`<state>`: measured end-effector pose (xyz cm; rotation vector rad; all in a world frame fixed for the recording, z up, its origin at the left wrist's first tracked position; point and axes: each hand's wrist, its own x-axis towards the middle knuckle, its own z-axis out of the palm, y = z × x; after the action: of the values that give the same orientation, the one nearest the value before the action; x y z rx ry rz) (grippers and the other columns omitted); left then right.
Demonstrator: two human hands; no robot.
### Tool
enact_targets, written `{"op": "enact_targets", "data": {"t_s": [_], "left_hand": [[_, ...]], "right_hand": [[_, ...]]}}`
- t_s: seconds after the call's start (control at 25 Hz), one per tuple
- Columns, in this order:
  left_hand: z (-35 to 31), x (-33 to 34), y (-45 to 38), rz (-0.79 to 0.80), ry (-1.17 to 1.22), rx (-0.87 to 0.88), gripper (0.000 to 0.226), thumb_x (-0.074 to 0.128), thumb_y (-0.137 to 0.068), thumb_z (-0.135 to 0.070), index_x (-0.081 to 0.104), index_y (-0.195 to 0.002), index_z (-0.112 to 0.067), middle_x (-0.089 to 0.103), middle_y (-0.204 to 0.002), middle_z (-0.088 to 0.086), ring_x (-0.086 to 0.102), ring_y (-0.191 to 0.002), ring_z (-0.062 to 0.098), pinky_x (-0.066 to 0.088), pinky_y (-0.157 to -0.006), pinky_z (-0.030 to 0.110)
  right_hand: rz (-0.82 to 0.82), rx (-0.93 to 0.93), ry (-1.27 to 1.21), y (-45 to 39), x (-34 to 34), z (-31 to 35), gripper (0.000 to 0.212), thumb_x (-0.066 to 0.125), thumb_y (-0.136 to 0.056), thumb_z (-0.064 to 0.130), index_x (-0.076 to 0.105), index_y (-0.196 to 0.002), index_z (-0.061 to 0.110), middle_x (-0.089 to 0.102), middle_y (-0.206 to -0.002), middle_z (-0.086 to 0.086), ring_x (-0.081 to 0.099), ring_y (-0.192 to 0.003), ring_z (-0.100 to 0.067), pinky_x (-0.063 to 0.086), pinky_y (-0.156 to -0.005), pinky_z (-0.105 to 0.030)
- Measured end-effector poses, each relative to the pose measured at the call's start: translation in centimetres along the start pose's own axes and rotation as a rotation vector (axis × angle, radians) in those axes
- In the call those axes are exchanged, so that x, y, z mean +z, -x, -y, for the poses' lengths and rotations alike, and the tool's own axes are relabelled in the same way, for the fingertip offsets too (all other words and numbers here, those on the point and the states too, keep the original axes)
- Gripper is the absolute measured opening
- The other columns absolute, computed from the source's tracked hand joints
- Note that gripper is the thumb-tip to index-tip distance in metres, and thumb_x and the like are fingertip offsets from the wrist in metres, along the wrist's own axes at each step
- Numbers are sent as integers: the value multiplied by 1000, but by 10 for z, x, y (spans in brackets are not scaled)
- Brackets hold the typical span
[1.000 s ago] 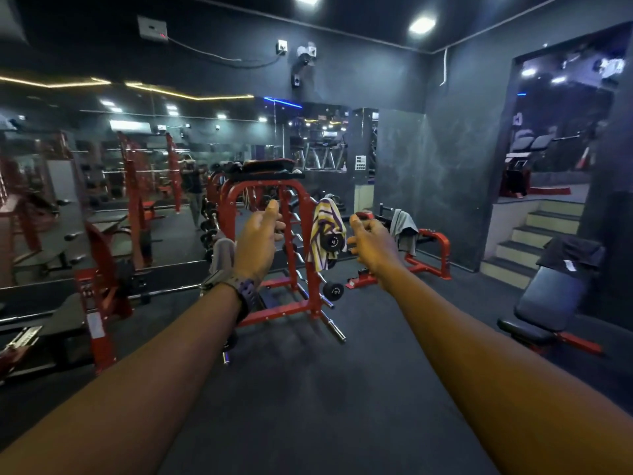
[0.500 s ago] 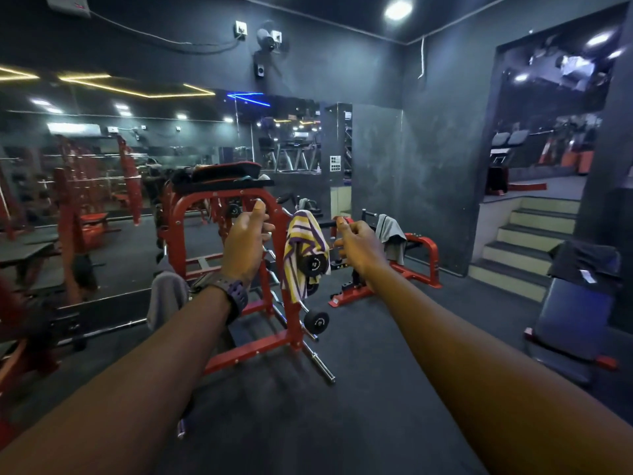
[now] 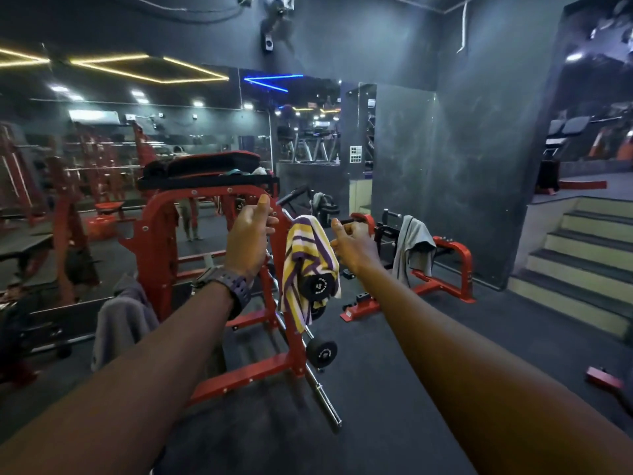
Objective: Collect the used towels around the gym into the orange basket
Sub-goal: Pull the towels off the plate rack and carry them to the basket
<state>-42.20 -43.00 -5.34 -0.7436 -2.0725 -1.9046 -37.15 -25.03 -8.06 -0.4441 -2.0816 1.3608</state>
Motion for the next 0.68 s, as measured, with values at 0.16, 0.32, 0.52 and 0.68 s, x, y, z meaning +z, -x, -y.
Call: {"op": "enact_targets", "data": {"t_s": [0.16,0.32,0.52,0.68], "left_hand": [[58,41,-93,-39,11,-11,59,31,-87,-76,60,-99,-27,69,-101,-1,65,-92,19,51,-98,55],[120,75,-182,-19,18,-12,54,31,-86,-75,59,-96,-29,67,-97,-4,63,-89,15,51,-98,53],[171,113,-286,-25,-3,-35,59,29,-83,-79,59,-96,-30,69,-97,-5,63,-87,12,51,-97,51],[216,152,-348,-43,-32,-48,61,28,-84,-79,60,-97,-29,72,-101,-2,65,-90,14,52,-94,48]], "right_hand": [[31,-9,27,-108,31,-37,44,43,-100,58,56,-117,19,68,-108,-7,67,-100,-25,55,-92,-51],[36,-7,43,-209,63,-74,44,44,-102,55,56,-119,17,67,-108,-8,65,-99,-23,55,-92,-48],[53,-3,47,-324,99,-105,39,44,-102,54,55,-115,19,66,-108,-7,64,-99,-23,56,-90,-46],[92,-2,62,-406,128,-142,37,44,-103,52,56,-111,18,67,-108,-6,64,-98,-21,51,-76,-34]]}}
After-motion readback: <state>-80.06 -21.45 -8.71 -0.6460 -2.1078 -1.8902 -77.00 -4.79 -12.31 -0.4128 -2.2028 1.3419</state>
